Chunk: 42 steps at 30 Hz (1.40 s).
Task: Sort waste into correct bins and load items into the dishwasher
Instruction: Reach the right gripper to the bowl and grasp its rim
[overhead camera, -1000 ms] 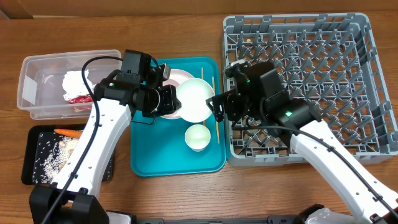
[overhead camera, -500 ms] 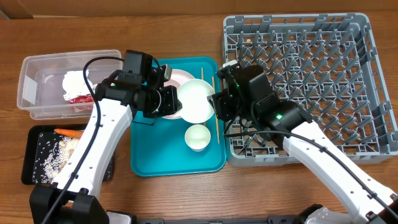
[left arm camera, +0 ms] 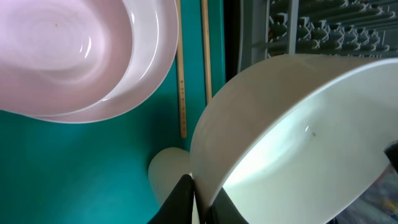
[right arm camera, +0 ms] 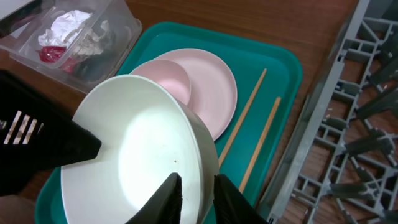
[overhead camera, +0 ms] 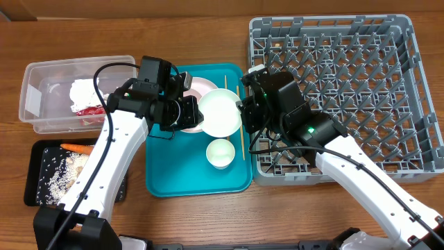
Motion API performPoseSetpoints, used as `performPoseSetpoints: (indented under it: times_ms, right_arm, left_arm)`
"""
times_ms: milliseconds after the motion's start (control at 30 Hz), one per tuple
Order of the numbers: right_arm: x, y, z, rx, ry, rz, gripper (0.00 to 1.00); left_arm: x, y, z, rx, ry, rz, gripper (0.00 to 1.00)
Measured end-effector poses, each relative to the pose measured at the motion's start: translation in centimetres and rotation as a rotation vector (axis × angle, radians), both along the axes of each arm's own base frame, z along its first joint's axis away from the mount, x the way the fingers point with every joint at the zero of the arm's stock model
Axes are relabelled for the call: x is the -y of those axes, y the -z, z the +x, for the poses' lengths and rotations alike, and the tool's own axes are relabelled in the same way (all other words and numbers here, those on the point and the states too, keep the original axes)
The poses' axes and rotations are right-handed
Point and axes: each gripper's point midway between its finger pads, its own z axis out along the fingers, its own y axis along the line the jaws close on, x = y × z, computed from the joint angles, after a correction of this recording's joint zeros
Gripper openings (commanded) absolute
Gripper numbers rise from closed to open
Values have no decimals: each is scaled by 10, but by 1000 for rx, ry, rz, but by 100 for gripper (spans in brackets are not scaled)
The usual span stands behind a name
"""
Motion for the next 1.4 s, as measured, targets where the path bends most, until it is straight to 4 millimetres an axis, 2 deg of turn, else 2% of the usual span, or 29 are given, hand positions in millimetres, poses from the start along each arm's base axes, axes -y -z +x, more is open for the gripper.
performPoseSetpoints:
  times_ms: [133,233,333,433,500,600,700,1000,1067,1200,1267,1400]
  right_arm:
    - [0,2,-1,-6,-2,-5,27]
    - [0,4,-1,-13,-2,-6,26]
    - [-1,12,0,-32,2,-16,17]
    - [-1,17,4,-36,9,-23,18]
    - [-2,16,6,-28,9,-18,22]
    - [-5,12,8,-9,4,-5,22]
    - [-6,8,10,8,6,4,4]
    - [5,12,14,15,45,-41,4]
    - [5,12,14,13,45,-40,4]
    - [3,11,13,10,32,-28,4]
    - [-1,8,14,19,21,-11,4]
    - [-3,5,14,27,17,-1,4]
  left_arm:
    - [0,-1,4,18,-5,0,4]
    - [0,-3,8,36,-7,0,4]
    - [1,-3,9,40,-5,2,4]
    - [0,-2,8,36,-7,10,4]
    - [-1,-1,7,31,-9,15,5]
    - [-2,0,6,27,-10,17,6]
    - [-1,0,6,26,-10,17,8]
    - [6,-5,2,20,13,-19,15]
    - [7,-6,2,21,16,-25,24]
    - [7,-6,3,25,13,-26,75]
    - [7,-7,5,34,10,-23,85]
    - [9,-11,13,68,4,-36,92]
